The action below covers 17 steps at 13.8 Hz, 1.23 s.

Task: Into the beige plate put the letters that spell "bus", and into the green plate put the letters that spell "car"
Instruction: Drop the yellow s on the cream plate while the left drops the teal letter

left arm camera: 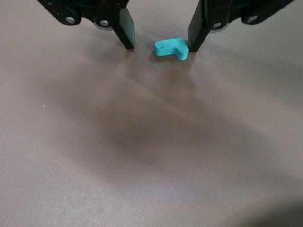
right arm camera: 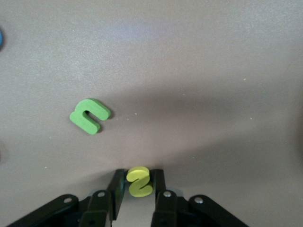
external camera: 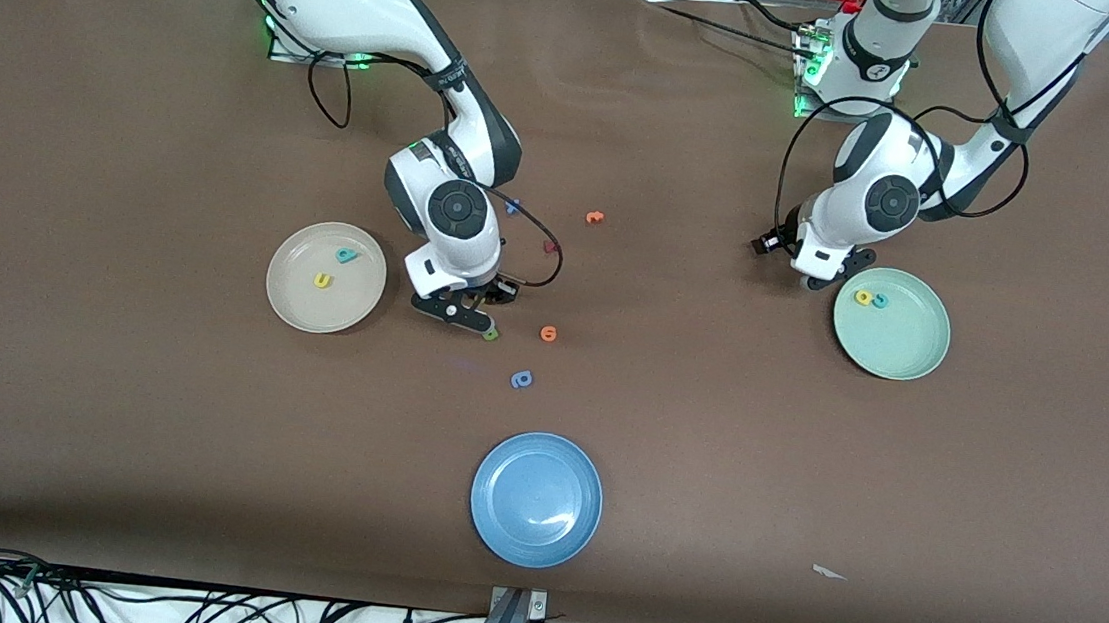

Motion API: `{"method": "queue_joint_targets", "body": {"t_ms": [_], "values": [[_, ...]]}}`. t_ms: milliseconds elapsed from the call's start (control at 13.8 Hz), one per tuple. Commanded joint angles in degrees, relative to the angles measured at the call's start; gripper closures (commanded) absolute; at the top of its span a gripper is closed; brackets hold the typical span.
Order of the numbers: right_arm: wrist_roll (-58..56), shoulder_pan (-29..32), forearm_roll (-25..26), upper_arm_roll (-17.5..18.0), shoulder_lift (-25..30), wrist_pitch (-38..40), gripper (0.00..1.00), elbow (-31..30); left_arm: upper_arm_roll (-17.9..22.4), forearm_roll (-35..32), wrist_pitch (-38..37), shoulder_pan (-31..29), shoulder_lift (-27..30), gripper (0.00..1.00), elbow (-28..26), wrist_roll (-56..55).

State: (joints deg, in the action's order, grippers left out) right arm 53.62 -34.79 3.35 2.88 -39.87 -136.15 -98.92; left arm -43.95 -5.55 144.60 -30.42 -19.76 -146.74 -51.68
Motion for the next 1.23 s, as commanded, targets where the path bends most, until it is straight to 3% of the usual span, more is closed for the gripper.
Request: {"method": "queue_joint_targets", "body": {"t_ms": [0,362,725,942,1159], "values": [[-0.2,-0.3,1.0,-0.2,-1.3,-0.4,0.92,1.3,0.4,0.4,1.8,-0.4,1.2,0.45,-1.4,0.4],[-0.4,0.0,0.8,-0.5,1.4,1.5,0.92,1.3,0.8,0.2,1.7,-0.5,1.2,0.45,-1.1,1.2],[-2.2,0.3,0.1,-6.4,8.2,10.7,0.91,1.2,0.9,0.2,1.1,-1.1,1.2,0.43,0.1,2.3],[-9.8,0.3,0.1,-11.7,9.5,16.1,0.91,-0.3,0.9,0.2,0.9,-1.0,1.2,0.44,0.1,2.3],[-14.6,0.3,0.1,-15.0,9.8,16.3,0.91,-3.9,0.8,0.2,0.9,-1.0,1.2,0.44,-0.1,2.0]]}}
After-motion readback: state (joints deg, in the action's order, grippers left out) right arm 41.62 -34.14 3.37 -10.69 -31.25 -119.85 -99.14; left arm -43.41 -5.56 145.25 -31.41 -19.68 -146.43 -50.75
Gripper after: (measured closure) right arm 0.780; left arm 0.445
